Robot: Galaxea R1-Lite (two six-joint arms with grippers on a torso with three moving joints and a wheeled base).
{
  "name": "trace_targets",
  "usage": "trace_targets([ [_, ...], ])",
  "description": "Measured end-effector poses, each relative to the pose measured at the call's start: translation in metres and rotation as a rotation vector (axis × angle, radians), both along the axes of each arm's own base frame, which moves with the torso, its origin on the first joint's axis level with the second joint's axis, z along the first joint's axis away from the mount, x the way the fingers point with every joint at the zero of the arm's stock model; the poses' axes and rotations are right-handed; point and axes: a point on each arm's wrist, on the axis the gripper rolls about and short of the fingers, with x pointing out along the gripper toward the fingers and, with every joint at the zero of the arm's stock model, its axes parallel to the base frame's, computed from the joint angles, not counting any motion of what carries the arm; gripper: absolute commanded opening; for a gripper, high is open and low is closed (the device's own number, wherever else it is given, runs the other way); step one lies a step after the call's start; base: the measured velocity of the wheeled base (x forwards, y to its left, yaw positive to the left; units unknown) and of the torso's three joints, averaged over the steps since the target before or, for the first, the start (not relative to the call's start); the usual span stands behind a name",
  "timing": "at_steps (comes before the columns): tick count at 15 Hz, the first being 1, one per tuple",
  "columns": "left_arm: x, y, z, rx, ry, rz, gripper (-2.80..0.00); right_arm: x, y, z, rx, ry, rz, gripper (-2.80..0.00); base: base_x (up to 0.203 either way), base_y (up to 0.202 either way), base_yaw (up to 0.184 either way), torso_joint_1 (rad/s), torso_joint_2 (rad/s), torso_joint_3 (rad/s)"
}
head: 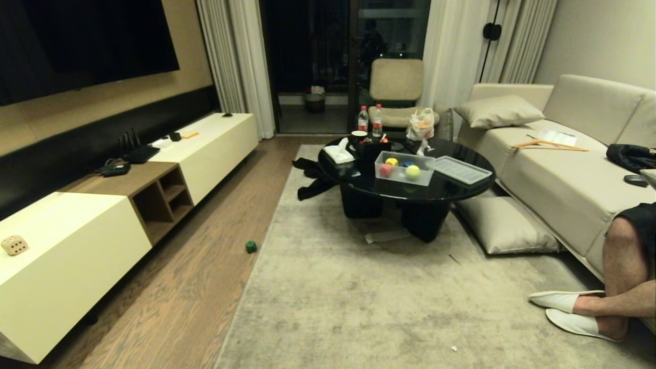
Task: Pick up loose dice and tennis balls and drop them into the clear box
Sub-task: Put the ball in the box
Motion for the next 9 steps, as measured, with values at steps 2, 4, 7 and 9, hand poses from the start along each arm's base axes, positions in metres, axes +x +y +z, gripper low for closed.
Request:
trace_targets([
  [2, 0.0, 0.0, 0.0, 0.0, 0.0, -0.001, -2.8, 0.0, 0.0, 0.0, 0.0, 0.0, 0.0, -2.8, 0.0, 0.0, 0.0, 0.0, 0.0, 0.0],
  [4, 0.0, 0.0, 0.0, -0.001, 0.0, 0.0, -2.8, 0.0, 0.0, -0.0001, 0.0, 0.001, 0.0, -2.8, 0.0, 0.0, 0.0, 0.0, 0.0, 0.0],
  [7, 0.0, 0.0, 0.0, 0.0, 0.0, -0.001, -2.8, 0.0, 0.0, 0.0, 0.0, 0.0, 0.0, -2.8, 0.121, 0.0, -0.015, 0.003, 0.0, 0.003],
  [9, 0.0, 0.0, 0.0, 0.0, 0.0, 0.0, -2.8, 0.0, 0.0, -0.0001, 0.0, 0.001, 0.001, -2.8, 0.221, 0.0, -0.023, 0.008, 0.0, 0.002],
])
